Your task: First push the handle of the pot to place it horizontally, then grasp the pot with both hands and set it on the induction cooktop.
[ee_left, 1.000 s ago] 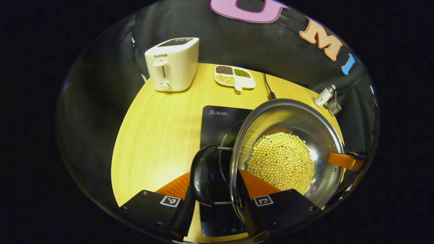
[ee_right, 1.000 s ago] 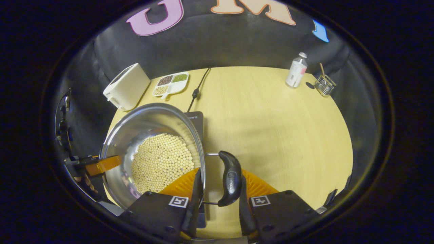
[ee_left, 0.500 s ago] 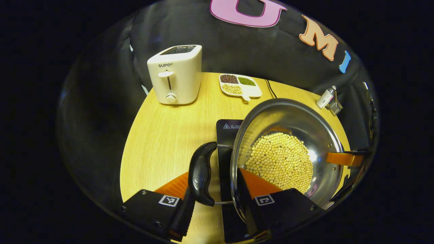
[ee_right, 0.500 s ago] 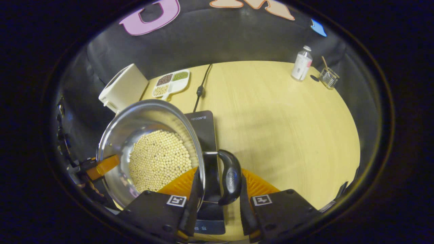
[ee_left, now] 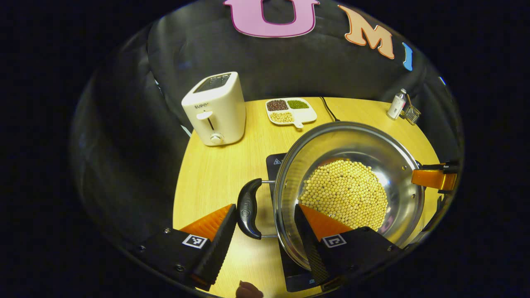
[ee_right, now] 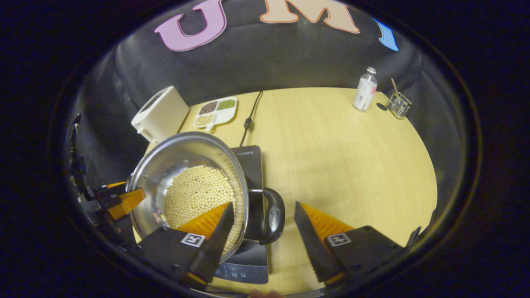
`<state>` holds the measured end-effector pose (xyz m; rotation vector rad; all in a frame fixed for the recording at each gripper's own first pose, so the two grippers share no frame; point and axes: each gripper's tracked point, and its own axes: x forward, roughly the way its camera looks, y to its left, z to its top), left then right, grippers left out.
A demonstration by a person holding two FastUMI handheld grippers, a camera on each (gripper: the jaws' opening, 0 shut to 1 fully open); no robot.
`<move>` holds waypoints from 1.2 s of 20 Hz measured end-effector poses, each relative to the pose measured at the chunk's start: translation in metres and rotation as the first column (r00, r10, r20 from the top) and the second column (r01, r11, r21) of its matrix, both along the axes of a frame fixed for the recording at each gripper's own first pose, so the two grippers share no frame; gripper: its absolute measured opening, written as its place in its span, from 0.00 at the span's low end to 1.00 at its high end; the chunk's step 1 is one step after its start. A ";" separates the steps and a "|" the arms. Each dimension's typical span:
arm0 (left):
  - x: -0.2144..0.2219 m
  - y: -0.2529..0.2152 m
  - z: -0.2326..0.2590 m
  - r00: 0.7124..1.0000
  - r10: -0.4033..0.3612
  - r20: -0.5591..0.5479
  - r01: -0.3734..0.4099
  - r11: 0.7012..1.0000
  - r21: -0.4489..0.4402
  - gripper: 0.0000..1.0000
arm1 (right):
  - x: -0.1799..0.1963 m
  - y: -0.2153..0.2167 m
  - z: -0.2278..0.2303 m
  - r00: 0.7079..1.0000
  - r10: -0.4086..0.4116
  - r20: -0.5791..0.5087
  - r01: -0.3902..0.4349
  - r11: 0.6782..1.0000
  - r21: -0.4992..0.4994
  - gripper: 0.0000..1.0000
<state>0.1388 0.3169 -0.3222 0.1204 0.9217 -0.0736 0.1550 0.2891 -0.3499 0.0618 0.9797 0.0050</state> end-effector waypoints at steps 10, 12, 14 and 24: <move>-0.031 -0.024 0.138 0.930 -0.020 0.368 -0.088 0.958 0.274 0.98 | -0.038 -0.051 0.075 0.974 0.086 0.210 -0.098 0.994 0.045 0.98; -0.048 -0.047 0.157 0.897 -0.005 0.442 -0.124 0.957 0.264 0.98 | -0.063 -0.073 0.087 0.964 0.107 0.244 -0.122 0.991 0.048 0.98; -0.083 -0.077 0.150 0.913 0.017 0.409 -0.126 0.962 0.243 0.98 | -0.094 -0.099 0.091 0.958 0.122 0.258 -0.137 0.990 0.040 0.94; -0.189 -0.188 0.199 0.875 -0.034 0.482 -0.068 0.979 0.192 0.98 | -0.164 -0.159 0.140 0.916 0.037 0.400 -0.105 0.983 0.151 0.94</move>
